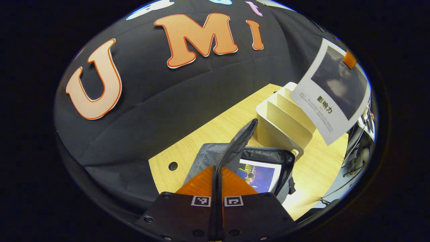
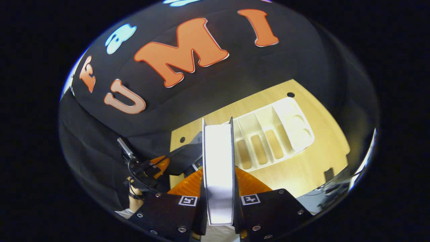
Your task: Open the schoolbag, grab two books from the bookshelf and put them into the schoolbag.
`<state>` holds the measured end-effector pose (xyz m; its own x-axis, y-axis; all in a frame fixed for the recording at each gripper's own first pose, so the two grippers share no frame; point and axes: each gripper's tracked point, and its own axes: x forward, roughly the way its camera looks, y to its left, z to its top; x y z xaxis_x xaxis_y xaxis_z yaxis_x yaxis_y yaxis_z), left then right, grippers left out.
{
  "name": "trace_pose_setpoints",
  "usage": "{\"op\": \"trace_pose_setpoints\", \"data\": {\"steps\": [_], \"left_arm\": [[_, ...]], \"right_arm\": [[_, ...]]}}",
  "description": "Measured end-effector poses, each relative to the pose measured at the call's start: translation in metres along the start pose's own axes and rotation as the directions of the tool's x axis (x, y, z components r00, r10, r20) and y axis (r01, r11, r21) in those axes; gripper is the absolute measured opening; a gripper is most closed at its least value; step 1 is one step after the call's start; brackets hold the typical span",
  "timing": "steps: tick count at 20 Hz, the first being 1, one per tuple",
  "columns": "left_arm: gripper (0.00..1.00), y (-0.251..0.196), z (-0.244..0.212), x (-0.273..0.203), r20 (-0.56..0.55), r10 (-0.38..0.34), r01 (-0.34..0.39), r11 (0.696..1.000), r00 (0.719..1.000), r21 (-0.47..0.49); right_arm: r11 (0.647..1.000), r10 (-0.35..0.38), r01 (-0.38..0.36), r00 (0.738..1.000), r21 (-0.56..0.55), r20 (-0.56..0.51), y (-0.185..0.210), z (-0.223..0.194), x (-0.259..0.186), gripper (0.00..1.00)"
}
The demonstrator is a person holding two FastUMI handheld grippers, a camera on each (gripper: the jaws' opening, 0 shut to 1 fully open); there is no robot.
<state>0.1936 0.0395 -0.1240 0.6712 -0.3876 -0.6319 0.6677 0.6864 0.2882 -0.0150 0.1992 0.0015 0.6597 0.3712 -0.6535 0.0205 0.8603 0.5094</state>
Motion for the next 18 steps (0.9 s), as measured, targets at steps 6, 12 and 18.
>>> {"op": "trace_pose_setpoints", "data": {"steps": [6, 12, 18], "left_arm": [[0.01, 0.000, 0.006, -0.003, 0.000, -0.001, 0.001, 1.000, 1.000, 0.031], [0.01, -0.005, 0.011, -0.006, 0.004, 0.002, -0.002, 1.000, 1.000, 0.031], [0.01, -0.008, 0.016, -0.013, 0.009, 0.013, -0.013, 0.999, 1.000, 0.052]], "right_arm": [[0.892, 0.213, -0.220, 0.975, 0.395, 0.063, -0.023, -0.087, 0.069, 0.32], [0.733, 0.316, -0.352, 0.934, 0.582, 0.167, -0.010, -0.126, 0.149, 0.32], [0.737, 0.272, -0.317, 0.948, 0.597, 0.167, 0.003, -0.132, 0.222, 0.32]]}}
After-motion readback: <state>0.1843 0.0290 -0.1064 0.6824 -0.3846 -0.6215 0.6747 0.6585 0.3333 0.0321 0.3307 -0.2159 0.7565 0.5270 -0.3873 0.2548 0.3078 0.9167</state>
